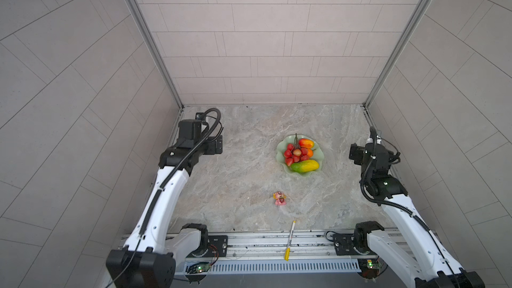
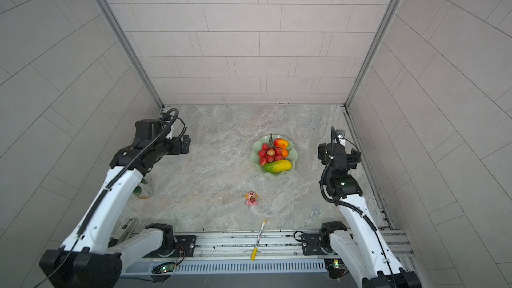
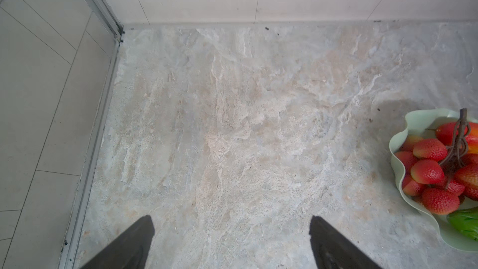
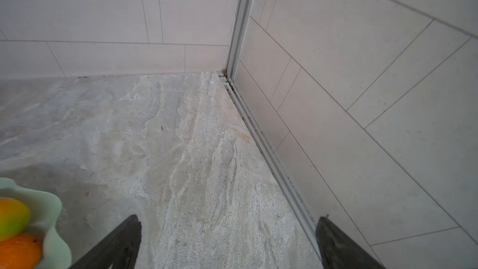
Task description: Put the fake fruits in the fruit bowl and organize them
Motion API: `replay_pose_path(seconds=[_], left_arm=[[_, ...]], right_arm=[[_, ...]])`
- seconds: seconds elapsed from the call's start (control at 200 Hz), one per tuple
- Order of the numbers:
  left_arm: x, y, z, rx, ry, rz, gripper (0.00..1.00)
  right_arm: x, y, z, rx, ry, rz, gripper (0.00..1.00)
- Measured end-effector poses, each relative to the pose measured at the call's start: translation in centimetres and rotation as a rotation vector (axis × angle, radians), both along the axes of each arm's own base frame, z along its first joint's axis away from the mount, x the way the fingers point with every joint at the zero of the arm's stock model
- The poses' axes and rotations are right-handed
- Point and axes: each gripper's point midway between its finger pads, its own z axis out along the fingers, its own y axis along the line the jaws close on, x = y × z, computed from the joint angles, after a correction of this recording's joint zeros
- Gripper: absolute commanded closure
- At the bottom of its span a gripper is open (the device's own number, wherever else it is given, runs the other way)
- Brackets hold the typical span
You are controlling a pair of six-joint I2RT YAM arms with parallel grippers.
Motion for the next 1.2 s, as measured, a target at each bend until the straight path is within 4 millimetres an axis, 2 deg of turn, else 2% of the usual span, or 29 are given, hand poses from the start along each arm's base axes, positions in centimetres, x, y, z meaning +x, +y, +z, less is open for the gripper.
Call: replay_pose_path(seconds=[0.09,0.185,0.34,0.521,0.686,0.826,0.926,0.981,1.051,1.201], left_arm=[[-0.3,0.5,-0.9,0.007,-0.081,0.024,0.0],[0.4,1.7,-1.7,0.029,-0.122,0.095,0.0],[2.4,3.5,-3.8,0.052,-0.161,0.213,0.0],[4.8,4.8,-8.4,0.112,-0.11,0.281,0.0],[5.7,5.1,-11.9,0.146,-0.107,0.288,0.0],[6.3,5.1,-16.2,0.17,-0.088,0.271,0.0],[5.6,5.2,-19.2,0.18,-0.038,0.264,0.0],[5.5,5.2,-19.5,0.18,-0.041,0.263,0.0],[6.0,5.2,-18.7,0.173,-0.079,0.264,0.0],[6.7,5.1,-17.8,0.163,-0.126,0.269,0.0]], right_arm=[[0.0,-0.3,-3.8,-0.011,0.044,-0.019,0.0],[0.5,-0.5,-6.0,-0.032,0.081,-0.028,0.0],[2.5,-0.2,-6.8,-0.035,0.057,-0.009,0.0],[4.4,0.7,-9.3,-0.021,0.075,0.04,0.0],[5.7,1.1,-10.8,-0.01,0.103,0.074,0.0],[8.0,1.5,-10.1,0.012,0.075,0.103,0.0],[8.8,2.0,-10.3,0.023,0.023,0.129,0.0],[8.8,2.3,-11.5,0.026,0.029,0.143,0.0],[8.3,2.5,-13.0,0.03,0.068,0.149,0.0],[8.5,2.7,-12.6,0.025,0.051,0.155,0.0]])
